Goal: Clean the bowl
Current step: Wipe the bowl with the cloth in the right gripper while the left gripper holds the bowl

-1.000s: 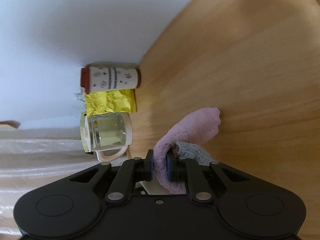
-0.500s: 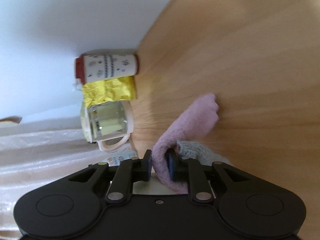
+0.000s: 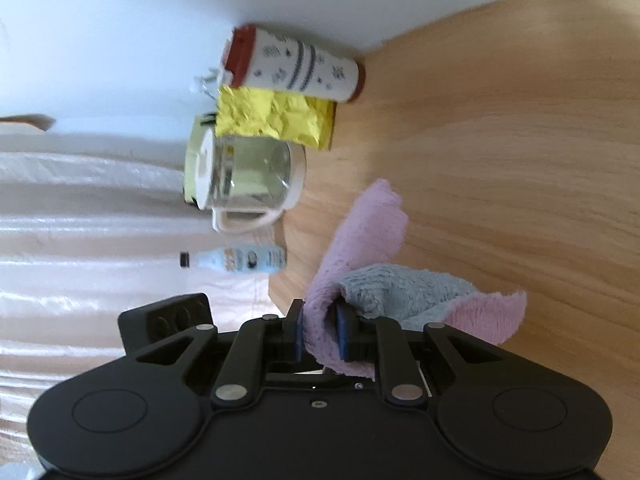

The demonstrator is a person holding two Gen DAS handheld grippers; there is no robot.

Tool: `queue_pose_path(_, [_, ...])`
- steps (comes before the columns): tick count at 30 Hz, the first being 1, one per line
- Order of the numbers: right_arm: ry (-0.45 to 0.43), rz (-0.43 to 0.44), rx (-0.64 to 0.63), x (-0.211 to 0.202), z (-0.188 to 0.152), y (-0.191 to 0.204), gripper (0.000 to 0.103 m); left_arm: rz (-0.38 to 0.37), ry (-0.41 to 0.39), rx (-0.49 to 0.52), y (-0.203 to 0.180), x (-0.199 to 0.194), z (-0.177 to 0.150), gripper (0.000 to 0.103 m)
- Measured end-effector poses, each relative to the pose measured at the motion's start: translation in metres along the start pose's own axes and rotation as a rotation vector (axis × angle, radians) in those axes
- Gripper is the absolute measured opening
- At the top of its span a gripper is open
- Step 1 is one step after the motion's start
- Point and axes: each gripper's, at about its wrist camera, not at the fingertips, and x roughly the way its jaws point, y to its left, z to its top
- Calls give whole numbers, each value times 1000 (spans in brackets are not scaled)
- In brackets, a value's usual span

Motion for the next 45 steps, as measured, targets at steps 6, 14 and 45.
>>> queue_pose_path(6, [106,-52,-19,16,11,-6,20,-3,6,20,-3,3,4,19])
queue_pose_path(14, [219,-87,-39,32,20,-18,19,-6,15,31,-1,5,5,19])
queue_pose_path(45, [-48,-39,97,-20,8,-44,20,-30,-42,-117,13,17,14,19])
